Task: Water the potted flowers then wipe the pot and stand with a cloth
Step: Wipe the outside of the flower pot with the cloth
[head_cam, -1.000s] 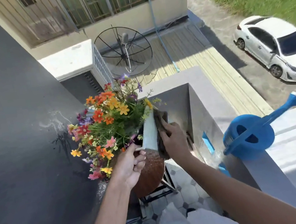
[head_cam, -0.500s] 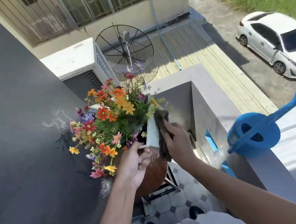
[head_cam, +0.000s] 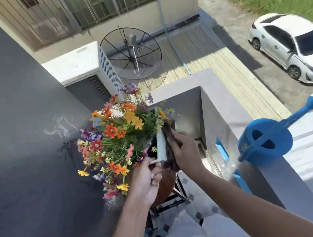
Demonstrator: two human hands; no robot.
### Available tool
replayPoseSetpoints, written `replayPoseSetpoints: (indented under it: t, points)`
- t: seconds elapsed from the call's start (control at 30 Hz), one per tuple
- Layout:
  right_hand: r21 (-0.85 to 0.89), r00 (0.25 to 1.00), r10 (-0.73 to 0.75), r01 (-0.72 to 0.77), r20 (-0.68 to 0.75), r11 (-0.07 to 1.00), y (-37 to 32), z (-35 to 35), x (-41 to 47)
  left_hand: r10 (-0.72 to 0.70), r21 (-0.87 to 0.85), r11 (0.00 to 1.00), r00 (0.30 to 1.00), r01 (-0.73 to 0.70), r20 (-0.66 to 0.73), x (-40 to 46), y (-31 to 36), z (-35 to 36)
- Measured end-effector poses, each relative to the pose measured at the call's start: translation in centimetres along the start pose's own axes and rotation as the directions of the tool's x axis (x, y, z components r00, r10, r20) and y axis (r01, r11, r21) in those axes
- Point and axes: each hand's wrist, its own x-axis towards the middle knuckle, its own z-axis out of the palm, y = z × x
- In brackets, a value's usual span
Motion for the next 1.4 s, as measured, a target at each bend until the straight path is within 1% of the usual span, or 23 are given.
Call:
replayPoseSetpoints:
  t: [0.07, 0.13, 0.17, 0.27, 0.33, 0.43, 0.57, 0.63, 0.7, 0.77, 0.87, 0.97, 1.0, 1.07, 1.17, 1.23, 1.3, 1.4]
  points:
    - [-0.070, 0.996, 0.090, -0.089, 0.011, 0.994, 1.6, -0.3, -0.2, -0.010, 0.002, 1.000, 1.000, 0.010, 0.006, -0.1, 0.0, -0.3]
    - [-0.076, 0.993, 0.122, -0.121, 0.009, 0.990, 1.7, -0.3, -0.5, 0.000, 0.018, 1.000, 1.000, 0.000, 0.006, -0.2, 0.2, -0.4]
    - [-0.040, 0.994, 0.108, -0.107, 0.010, 0.993, 1.1, -0.2, -0.5, 0.014, 0.031, 0.999, 1.000, -0.015, 0.002, -0.1, 0.4, -0.3]
    - [0.165, 0.999, 0.020, -0.026, 0.035, 0.986, -2.1, 0.5, 0.3, 0.071, 0.073, 0.995, 0.997, -0.070, -0.007, -0.1, 0.9, 0.3]
    - [0.214, 0.999, -0.021, 0.013, 0.037, 0.977, -3.5, 0.7, 1.4, 0.078, 0.064, 0.995, 0.997, -0.078, 0.003, -0.2, 1.2, 0.5]
    - [0.132, 0.999, -0.038, 0.036, 0.017, 0.991, -3.2, 0.1, 3.5, 0.053, 0.067, 0.996, 0.998, -0.055, 0.025, -0.6, 1.6, 0.3]
    - [-0.046, 0.992, 0.116, -0.118, -0.040, 0.992, 0.6, -1.1, 5.8, 0.040, 0.076, 0.996, 0.999, -0.043, 0.032, -1.2, 1.6, -0.4]
    - [-0.071, 0.990, 0.132, -0.135, -0.047, 0.988, 0.4, -1.3, 6.3, 0.044, 0.094, 0.994, 0.999, -0.047, 0.027, -1.6, 1.6, -0.3]
    - [-0.056, 0.997, 0.063, -0.066, -0.051, 0.996, -1.5, -1.0, 6.4, 0.050, 0.102, 0.993, 0.998, -0.052, 0.024, -1.6, 1.6, 0.3]
    - [0.009, 0.999, -0.017, 0.017, -0.041, 1.000, -3.9, -0.3, 6.1, 0.052, 0.091, 0.994, 0.998, -0.054, 0.025, -1.4, 1.5, 0.7]
    - [0.117, 0.995, -0.088, 0.083, 0.040, 0.990, -5.0, 0.7, 3.9, 0.046, 0.019, 0.999, 0.999, -0.046, 0.013, -0.8, 2.1, 0.5]
    - [0.070, 0.982, -0.146, 0.138, 0.123, 0.988, -4.1, 0.9, 0.4, 0.050, -0.052, 0.998, 0.998, -0.048, 0.037, -0.4, 2.7, 0.1]
    - [0.040, 0.980, -0.156, 0.152, 0.125, 0.987, -3.5, 1.0, -0.4, 0.052, -0.071, 0.996, 0.998, -0.049, 0.039, -0.4, 2.8, 0.1]
    - [-0.041, 0.988, -0.124, 0.128, 0.093, 0.991, -2.2, 1.3, -0.7, 0.046, -0.080, 0.996, 0.998, -0.043, 0.036, -0.5, 2.6, 0.0]
    - [-0.091, 0.996, 0.045, -0.038, 0.082, 0.995, -0.9, 1.2, 0.8, 0.030, -0.066, 0.997, 0.999, -0.028, 0.028, -0.6, 2.1, -0.1]
    - [-0.101, 0.992, 0.102, -0.094, 0.076, 0.990, -1.0, 1.1, 1.8, 0.043, -0.064, 0.997, 0.999, -0.041, 0.019, -0.7, 1.8, -0.2]
    - [-0.068, 0.994, 0.101, -0.098, 0.051, 0.993, -2.0, 1.5, 2.7, 0.062, -0.054, 0.997, 0.998, -0.061, 0.006, -0.8, 1.7, 0.0]
    - [0.077, 0.999, 0.011, -0.014, 0.044, 0.997, -5.2, 2.0, 3.1, 0.089, -0.015, 0.996, 0.996, -0.089, -0.025, -1.0, 2.1, 0.5]
